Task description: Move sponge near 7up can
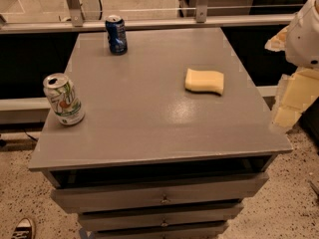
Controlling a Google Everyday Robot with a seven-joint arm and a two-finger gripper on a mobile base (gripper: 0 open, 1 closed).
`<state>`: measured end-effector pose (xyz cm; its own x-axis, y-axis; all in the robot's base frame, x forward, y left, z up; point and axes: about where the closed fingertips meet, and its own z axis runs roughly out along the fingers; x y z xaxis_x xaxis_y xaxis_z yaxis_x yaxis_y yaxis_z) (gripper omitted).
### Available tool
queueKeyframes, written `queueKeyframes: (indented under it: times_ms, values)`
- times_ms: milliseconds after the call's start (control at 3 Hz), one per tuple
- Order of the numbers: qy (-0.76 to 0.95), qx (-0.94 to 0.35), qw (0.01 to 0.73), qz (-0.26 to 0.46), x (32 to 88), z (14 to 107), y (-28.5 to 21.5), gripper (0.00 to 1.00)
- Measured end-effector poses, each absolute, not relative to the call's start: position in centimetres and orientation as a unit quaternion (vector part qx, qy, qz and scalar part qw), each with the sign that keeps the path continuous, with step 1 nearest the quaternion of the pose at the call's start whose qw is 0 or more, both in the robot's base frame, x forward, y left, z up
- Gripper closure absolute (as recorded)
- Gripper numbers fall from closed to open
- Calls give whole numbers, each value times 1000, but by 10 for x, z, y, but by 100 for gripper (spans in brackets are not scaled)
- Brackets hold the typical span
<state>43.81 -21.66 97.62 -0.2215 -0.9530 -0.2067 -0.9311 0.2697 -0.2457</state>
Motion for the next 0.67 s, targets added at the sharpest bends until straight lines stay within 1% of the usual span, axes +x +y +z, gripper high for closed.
queueKeyframes:
  times_ms: [333,667]
  values:
    - [781,-603,160,-35,438,976,-217,0]
    - [784,-593,183,-22,459,963,-217,0]
